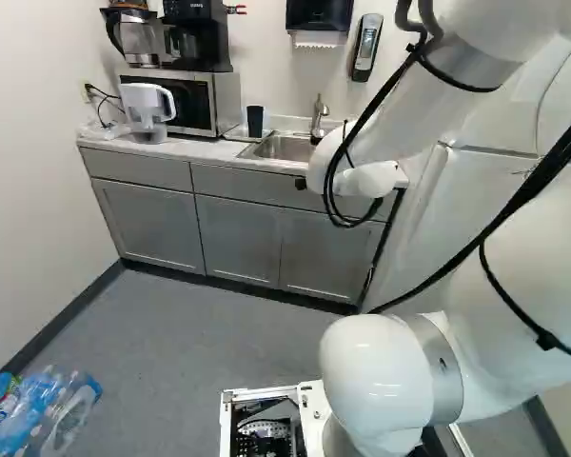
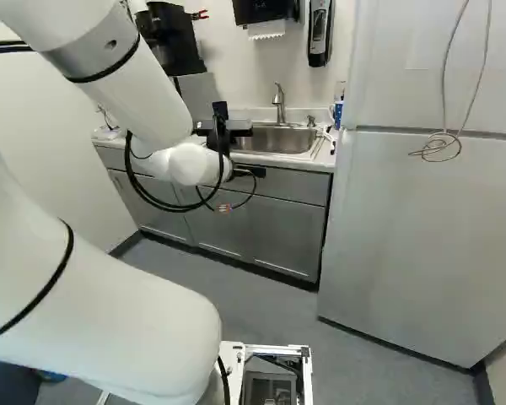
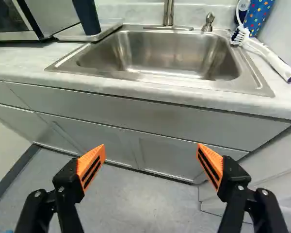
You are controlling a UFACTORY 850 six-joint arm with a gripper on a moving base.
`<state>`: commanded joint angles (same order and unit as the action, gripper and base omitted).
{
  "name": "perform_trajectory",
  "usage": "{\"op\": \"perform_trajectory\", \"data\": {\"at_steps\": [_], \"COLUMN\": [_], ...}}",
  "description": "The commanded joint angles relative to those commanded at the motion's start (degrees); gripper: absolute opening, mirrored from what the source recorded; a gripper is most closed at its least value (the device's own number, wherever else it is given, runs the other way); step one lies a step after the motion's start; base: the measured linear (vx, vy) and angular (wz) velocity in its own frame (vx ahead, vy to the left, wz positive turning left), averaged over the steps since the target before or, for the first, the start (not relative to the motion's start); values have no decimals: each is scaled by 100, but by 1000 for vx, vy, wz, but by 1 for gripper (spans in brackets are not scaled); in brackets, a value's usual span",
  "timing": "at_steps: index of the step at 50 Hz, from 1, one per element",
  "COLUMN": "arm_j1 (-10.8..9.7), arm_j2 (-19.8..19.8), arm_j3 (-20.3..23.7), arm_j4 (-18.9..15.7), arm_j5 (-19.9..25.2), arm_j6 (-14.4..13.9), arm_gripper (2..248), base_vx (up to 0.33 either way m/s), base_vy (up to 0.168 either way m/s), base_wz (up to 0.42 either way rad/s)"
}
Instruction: Rinse the cup and place it in the tray
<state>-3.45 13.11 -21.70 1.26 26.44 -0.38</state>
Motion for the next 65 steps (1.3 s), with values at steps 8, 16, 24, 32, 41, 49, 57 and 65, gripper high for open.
{"op": "perform_trajectory", "data": {"at_steps": [8,16,24,32,41,49,57,65], "arm_j1": [61,117,167,210,252,282,307,325], "arm_j2": [51,98,140,176,211,236,257,272], "arm_j3": [297,565,809,1019,1219,1366,1485,1574], "arm_j4": [-22,-42,-61,-77,-92,-103,-112,-118], "arm_j5": [419,797,1141,1436,1719,1927,2094,2220], "arm_j6": [7,13,18,23,28,31,34,36], "arm_gripper": [247,247,247,247,247,247,247,247], "base_vx": [0,0,0,0,0,0,0,0], "base_vy": [0,0,0,0,0,0,0,0], "base_wz": [0,0,0,0,0,0,0,0]}}
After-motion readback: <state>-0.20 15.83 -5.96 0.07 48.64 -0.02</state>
